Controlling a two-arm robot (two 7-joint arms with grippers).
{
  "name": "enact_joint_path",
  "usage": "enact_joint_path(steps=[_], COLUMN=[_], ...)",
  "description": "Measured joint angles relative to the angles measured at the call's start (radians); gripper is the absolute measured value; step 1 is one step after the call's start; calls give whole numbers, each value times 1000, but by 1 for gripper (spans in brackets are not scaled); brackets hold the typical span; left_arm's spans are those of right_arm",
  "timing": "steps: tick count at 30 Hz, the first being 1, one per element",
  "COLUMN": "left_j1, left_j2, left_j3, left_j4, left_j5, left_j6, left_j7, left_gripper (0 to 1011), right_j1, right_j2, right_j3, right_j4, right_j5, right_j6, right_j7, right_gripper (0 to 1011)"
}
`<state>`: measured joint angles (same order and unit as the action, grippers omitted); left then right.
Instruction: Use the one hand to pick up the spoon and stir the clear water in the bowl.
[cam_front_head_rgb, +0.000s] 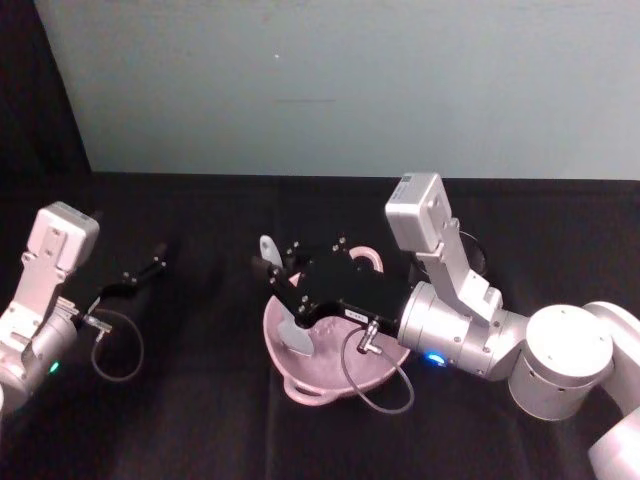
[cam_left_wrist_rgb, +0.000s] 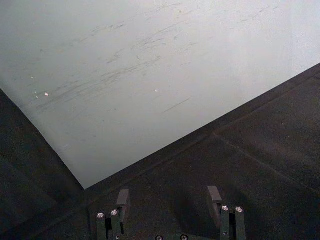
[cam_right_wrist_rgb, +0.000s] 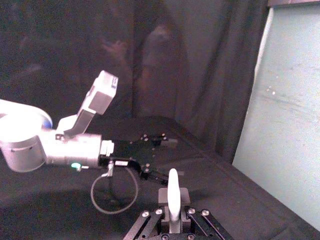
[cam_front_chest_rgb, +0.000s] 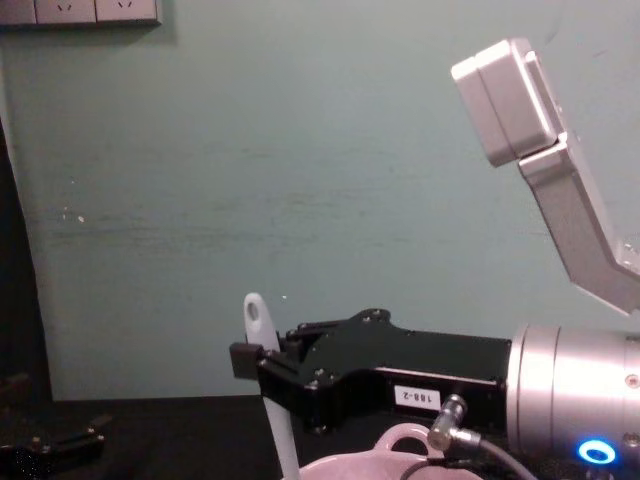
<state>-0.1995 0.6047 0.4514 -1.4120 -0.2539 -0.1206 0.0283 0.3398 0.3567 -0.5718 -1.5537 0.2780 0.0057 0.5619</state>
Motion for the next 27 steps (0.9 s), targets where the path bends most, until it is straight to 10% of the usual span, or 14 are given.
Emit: enact_joint_path(steps=[10,27], left_j1=[0,0], left_j2=[0,0], left_j3=[0,0], left_j4=[0,0], left_j5=[0,0], left_j6=[0,0], left_j7=[0,0], left_gripper=[1005,1005], right_j1=[8,98], right_j2=[5,142], right_j3=[33,163], right_j4=[-23,-183], right_j5=[46,155], right_j6=[-12,131], right_j7=[-20,-43], right_gripper=[116,116])
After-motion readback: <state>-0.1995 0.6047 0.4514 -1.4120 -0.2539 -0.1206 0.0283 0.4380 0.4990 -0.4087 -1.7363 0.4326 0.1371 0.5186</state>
